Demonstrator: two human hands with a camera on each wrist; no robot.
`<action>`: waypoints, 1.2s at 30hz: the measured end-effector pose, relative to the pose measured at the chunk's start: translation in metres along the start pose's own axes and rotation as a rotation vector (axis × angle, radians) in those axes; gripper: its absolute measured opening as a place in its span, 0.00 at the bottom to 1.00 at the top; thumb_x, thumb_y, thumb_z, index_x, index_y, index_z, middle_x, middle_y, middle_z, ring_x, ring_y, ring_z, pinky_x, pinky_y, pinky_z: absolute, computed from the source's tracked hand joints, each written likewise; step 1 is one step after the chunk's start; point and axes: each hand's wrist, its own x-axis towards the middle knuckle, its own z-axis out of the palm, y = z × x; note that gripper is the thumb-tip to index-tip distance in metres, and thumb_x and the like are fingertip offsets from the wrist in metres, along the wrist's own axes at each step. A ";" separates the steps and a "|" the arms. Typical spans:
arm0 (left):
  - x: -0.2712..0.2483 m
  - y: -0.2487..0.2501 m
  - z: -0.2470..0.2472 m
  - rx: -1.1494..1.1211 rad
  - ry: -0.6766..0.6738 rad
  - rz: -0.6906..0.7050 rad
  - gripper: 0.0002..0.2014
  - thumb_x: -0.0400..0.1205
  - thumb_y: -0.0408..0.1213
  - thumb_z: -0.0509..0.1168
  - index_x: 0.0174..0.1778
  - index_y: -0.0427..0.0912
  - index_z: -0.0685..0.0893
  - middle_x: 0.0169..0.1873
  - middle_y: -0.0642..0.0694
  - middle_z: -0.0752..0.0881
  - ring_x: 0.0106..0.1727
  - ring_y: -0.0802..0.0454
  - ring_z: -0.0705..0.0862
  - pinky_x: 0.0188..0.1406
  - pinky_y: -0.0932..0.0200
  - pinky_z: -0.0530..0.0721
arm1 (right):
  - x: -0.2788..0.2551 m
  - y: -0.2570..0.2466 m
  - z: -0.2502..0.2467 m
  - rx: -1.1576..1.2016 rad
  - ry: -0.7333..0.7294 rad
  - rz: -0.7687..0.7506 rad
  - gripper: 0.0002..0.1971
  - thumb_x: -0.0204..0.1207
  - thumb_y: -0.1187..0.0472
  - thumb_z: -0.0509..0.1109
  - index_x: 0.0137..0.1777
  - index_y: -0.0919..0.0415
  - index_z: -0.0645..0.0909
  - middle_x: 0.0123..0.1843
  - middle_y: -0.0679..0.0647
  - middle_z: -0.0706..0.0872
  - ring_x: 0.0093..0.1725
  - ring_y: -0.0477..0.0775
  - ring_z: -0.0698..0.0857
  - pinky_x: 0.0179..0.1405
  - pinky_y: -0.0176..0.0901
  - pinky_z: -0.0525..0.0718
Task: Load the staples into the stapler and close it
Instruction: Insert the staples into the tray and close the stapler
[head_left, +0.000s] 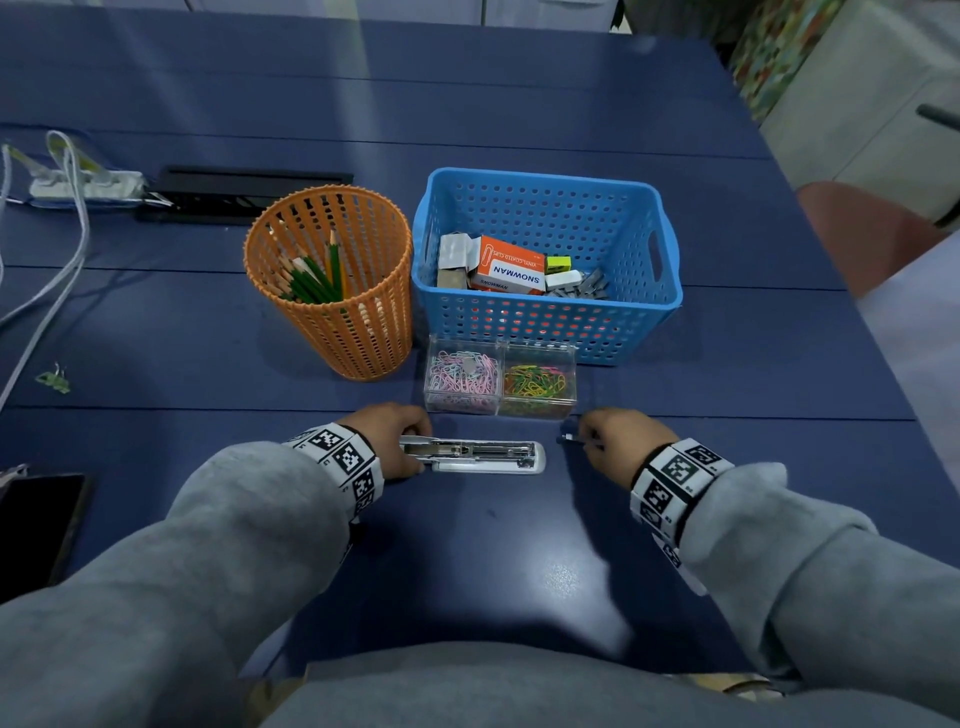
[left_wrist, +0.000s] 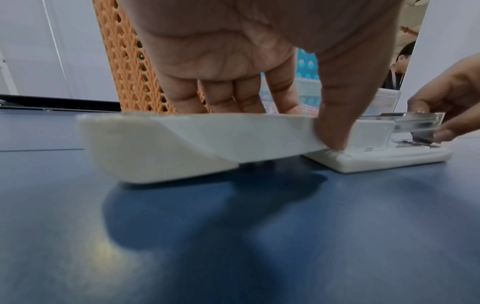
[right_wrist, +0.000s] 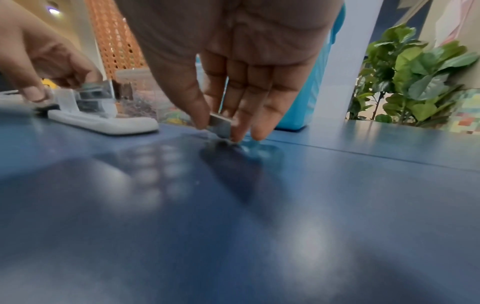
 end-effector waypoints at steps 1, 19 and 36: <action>0.000 0.000 0.000 -0.003 0.002 0.002 0.13 0.68 0.39 0.74 0.48 0.50 0.82 0.45 0.51 0.81 0.46 0.50 0.80 0.52 0.53 0.82 | -0.001 0.001 -0.001 0.038 0.014 0.006 0.11 0.75 0.65 0.60 0.55 0.60 0.78 0.56 0.62 0.86 0.55 0.64 0.83 0.50 0.47 0.81; -0.005 0.001 0.000 -0.021 0.005 -0.015 0.14 0.69 0.39 0.74 0.49 0.50 0.82 0.46 0.51 0.83 0.51 0.47 0.84 0.54 0.52 0.83 | -0.006 -0.044 -0.005 0.077 -0.046 -0.332 0.14 0.80 0.56 0.60 0.61 0.61 0.78 0.61 0.60 0.82 0.61 0.61 0.80 0.59 0.49 0.77; -0.012 -0.021 -0.003 0.049 0.020 -0.073 0.17 0.69 0.41 0.74 0.52 0.50 0.81 0.49 0.49 0.77 0.55 0.47 0.80 0.60 0.49 0.81 | 0.010 -0.066 0.011 -0.155 -0.034 -0.379 0.16 0.79 0.50 0.58 0.62 0.51 0.78 0.62 0.55 0.87 0.60 0.62 0.83 0.58 0.52 0.82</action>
